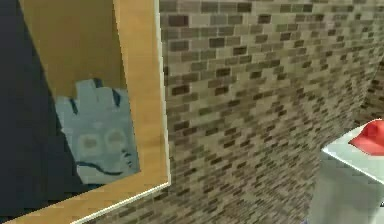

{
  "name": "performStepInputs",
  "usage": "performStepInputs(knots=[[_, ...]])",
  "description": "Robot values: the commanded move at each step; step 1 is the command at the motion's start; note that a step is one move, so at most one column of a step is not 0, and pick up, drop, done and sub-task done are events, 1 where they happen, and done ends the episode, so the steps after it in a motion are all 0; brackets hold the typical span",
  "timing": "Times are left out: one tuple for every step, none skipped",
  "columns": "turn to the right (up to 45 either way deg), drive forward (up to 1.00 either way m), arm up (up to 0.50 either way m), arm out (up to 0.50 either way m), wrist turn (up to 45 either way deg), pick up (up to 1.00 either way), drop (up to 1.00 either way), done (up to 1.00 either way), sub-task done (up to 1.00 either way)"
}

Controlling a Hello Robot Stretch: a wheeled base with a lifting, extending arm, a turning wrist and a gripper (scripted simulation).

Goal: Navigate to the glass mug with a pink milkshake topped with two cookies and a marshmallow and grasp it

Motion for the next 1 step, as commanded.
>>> performStepInputs(knots=[[-45.0,0.0,0.0,0.0,0.0,0.0,0.0,0.0,0.0]])
